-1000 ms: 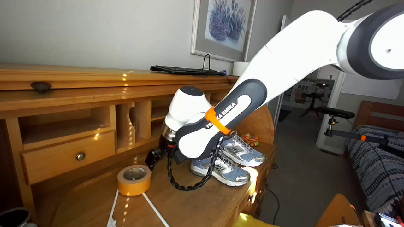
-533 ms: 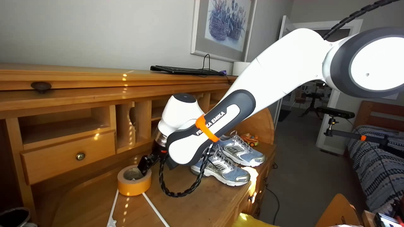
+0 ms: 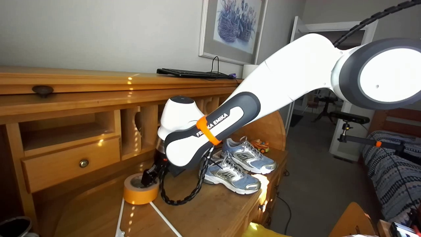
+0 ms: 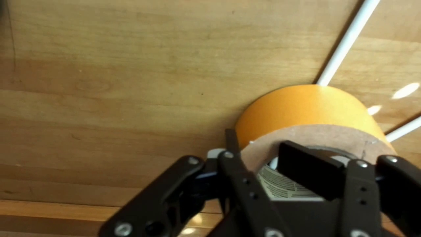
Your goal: Hang the coat hanger on the left drawer
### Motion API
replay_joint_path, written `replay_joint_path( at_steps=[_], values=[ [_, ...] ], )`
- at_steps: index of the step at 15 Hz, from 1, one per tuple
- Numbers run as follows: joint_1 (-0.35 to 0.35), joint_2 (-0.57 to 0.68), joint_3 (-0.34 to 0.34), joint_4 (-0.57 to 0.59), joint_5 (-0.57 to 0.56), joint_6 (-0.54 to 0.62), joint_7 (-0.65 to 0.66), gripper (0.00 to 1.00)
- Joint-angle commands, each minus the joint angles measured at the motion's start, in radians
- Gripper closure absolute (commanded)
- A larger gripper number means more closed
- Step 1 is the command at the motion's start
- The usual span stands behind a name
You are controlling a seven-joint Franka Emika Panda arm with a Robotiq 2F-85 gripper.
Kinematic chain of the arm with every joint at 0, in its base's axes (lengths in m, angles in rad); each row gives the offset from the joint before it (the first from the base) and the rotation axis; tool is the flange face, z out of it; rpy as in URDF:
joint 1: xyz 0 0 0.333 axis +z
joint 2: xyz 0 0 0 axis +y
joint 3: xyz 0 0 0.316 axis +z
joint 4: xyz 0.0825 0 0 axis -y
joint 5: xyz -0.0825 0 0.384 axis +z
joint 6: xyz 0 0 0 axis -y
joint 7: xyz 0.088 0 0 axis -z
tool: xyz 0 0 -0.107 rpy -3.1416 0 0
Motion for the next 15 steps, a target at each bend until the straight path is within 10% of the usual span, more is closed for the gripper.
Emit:
replay_joint_path(
  at_steps=[1, 2, 4, 12, 15],
  values=[
    [-0.012, 0.005, 0.010, 0.016, 0.017, -0.078, -0.038, 0.95],
    [-0.016, 0.006, 0.013, 0.019, 0.020, -0.084, -0.040, 0.53],
    [-0.014, 0.005, 0.014, 0.022, 0.017, -0.068, -0.041, 0.57],
    [-0.013, -0.007, 0.039, 0.014, 0.014, 0.045, -0.094, 0.00],
    [-0.011, 0.020, 0.040, 0.038, 0.014, 0.029, -0.100, 0.00]
  ],
)
